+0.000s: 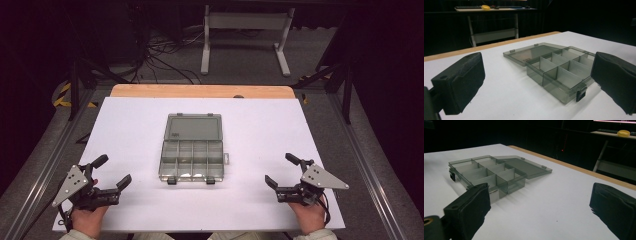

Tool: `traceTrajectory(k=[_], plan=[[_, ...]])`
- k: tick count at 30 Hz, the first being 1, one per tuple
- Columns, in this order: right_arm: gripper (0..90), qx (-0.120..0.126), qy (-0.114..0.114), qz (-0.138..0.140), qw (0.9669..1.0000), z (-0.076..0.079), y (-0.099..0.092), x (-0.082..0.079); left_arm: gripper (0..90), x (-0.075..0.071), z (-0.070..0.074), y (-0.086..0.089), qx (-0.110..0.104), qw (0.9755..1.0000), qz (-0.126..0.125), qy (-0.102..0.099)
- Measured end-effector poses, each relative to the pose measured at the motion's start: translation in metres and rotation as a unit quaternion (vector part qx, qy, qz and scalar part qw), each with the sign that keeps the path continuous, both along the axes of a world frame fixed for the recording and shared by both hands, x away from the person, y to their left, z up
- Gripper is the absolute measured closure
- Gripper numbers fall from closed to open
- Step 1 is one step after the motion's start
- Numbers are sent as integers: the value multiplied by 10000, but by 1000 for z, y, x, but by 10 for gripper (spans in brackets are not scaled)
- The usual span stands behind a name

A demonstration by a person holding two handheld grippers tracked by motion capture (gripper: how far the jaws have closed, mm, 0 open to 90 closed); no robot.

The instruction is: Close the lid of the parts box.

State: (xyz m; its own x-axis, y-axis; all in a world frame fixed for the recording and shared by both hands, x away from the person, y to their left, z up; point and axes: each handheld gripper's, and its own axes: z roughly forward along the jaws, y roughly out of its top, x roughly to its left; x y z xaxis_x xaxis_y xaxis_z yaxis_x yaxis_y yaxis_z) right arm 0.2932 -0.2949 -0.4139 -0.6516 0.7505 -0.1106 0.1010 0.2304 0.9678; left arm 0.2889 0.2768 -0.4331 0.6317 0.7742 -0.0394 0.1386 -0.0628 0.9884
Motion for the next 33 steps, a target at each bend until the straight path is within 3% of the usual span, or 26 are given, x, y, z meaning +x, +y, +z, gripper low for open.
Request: traceTrajectory(k=[21,33], plan=[[37,-95,41,17,9999,0,2,0,2,1,4,-2,60,9999,-11,-80],[37,-76,267,119,9995,5,19,16,2,15,13,-3,34,9997,-102,232]])
